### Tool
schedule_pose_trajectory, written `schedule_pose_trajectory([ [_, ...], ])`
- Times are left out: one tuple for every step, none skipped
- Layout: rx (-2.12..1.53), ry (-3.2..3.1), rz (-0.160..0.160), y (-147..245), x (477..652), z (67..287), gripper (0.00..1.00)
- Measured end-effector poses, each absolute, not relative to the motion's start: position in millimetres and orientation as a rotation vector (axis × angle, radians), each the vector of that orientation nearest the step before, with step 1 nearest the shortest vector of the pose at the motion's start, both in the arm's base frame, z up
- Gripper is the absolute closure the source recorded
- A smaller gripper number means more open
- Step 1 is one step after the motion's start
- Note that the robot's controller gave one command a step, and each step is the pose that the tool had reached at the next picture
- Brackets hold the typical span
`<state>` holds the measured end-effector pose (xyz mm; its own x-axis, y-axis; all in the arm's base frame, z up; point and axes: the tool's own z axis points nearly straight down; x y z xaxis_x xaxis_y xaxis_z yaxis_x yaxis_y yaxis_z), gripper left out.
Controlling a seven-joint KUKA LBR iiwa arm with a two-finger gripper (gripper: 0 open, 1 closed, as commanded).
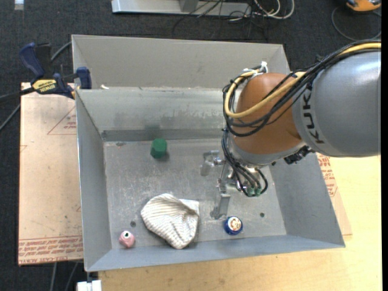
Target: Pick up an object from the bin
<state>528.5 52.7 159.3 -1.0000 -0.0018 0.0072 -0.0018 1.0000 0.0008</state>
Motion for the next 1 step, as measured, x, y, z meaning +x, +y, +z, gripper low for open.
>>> schedule_pose_trajectory([
  [-0.001,-3.142,-0.002,52.3,530.2,163.7,0.00],
])
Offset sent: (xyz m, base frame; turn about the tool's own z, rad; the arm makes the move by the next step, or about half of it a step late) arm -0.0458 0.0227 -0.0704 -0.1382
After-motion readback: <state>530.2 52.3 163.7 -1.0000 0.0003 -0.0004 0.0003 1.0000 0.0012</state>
